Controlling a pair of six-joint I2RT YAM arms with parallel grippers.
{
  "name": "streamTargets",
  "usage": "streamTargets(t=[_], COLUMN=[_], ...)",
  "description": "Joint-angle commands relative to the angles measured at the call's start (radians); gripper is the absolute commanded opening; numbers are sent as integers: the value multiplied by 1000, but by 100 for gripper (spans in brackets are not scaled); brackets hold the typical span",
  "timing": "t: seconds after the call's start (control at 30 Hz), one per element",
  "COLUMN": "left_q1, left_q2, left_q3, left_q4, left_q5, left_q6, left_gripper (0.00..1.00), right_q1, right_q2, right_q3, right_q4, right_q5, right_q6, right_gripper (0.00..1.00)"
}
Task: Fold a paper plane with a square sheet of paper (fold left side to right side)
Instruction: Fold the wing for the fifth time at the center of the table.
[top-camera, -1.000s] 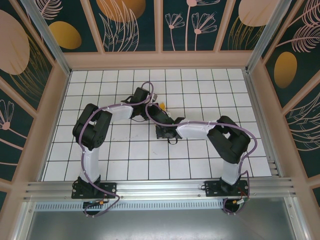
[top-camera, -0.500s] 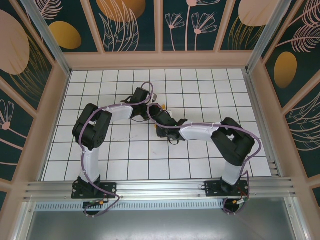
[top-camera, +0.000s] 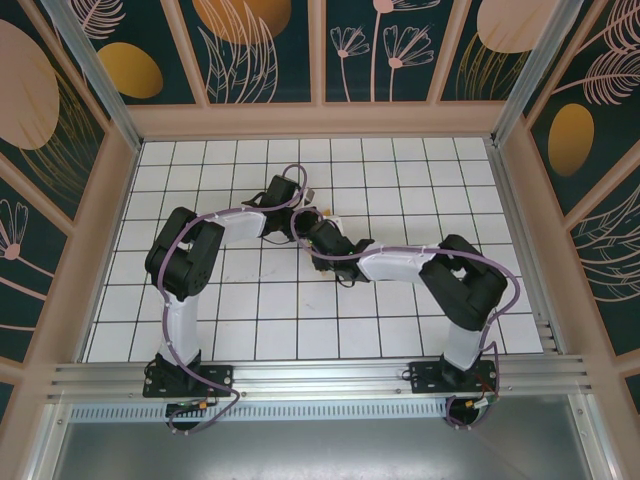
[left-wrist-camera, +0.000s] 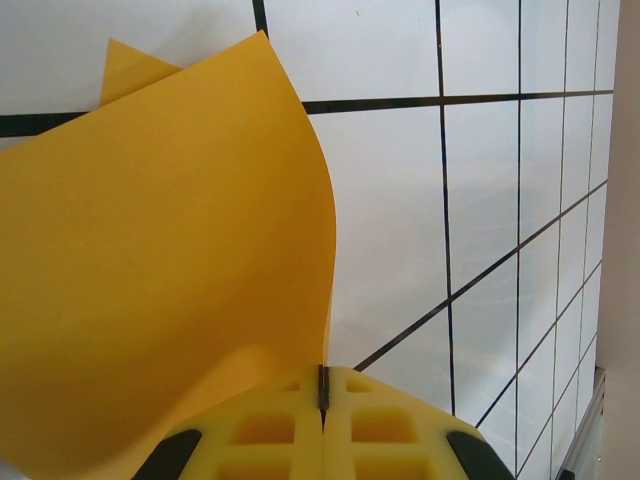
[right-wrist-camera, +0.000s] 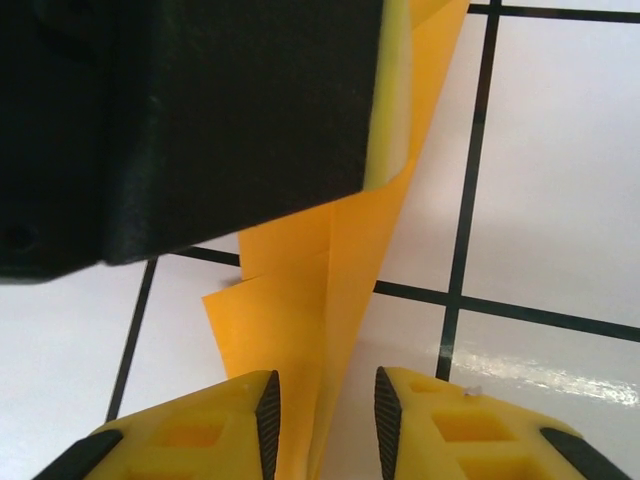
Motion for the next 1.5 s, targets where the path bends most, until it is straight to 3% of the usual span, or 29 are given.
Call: streamTargets(t=[0.0, 0.47, 0.8, 1.3, 1.47], left_q1=[-1, -2, -1, -1, 0], left_q2=[-19, -39, -52, -77, -102], left_q3=[-8, -21, -40, -73, -99], left_q4=[0, -6, -11, 12, 29], left_q5=[4, -8, -24, -23, -22], left_q6=[5, 10, 18, 21, 28], left_gripper=[4, 4, 4, 5, 6], right_q1=[11, 34, 46, 33, -66], right_q2=[31, 75, 67, -172, -244], right_q3=[17, 45, 35, -150, -233], right_q4=[10, -75, -88, 122, 179], right_q5=[36, 125, 138, -103, -196], right_q6=[-20, -3, 14, -113, -72], right_gripper=[32, 17, 18, 61, 63])
